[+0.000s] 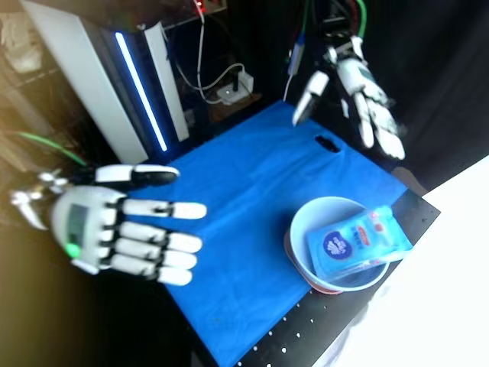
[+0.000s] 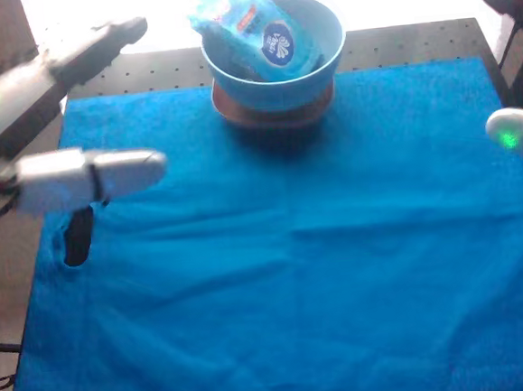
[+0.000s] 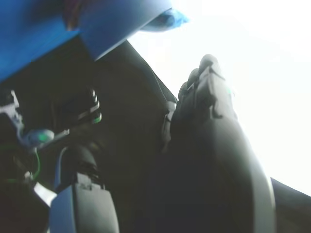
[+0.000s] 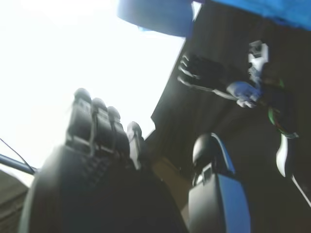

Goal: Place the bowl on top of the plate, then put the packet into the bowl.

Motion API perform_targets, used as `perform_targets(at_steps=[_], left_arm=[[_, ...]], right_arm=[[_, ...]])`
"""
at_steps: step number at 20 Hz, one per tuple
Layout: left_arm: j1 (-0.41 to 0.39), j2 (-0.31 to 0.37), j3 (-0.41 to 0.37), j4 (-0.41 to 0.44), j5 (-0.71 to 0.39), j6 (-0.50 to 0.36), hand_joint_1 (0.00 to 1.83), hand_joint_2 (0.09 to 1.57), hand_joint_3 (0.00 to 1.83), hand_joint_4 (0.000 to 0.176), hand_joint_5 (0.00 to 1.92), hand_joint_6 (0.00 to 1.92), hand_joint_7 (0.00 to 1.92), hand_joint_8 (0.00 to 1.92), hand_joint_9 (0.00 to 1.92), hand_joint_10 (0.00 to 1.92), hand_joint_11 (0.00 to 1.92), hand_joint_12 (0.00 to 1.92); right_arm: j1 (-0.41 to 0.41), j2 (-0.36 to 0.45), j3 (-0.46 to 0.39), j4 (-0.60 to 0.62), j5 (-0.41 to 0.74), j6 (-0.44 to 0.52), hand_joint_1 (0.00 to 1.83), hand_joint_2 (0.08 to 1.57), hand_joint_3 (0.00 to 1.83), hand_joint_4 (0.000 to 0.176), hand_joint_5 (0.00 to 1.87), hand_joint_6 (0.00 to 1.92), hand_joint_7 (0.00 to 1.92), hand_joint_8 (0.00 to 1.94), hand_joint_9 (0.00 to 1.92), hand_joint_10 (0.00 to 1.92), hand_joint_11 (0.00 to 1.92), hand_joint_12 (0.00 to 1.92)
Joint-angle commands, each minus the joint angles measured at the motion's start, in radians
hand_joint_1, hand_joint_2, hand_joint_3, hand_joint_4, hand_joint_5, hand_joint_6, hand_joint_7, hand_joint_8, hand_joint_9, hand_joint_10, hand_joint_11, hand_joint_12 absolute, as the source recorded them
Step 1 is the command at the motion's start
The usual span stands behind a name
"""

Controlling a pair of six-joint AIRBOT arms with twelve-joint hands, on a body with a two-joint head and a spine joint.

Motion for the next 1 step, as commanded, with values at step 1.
perform_targets(at_steps=[1], left_arm=[[0.027,0.017,-0.019,-0.036,-0.237,-0.013,0.60,0.98,0.00,0.138,0.03,0.00,0.00,0.00,0.00,0.00,0.00,0.00]], right_arm=[[-0.001,0.011,-0.009,-0.007,0.127,0.006,0.46,1.11,0.00,0.176,0.00,0.00,0.00,0.00,0.00,0.00,0.00,0.00]])
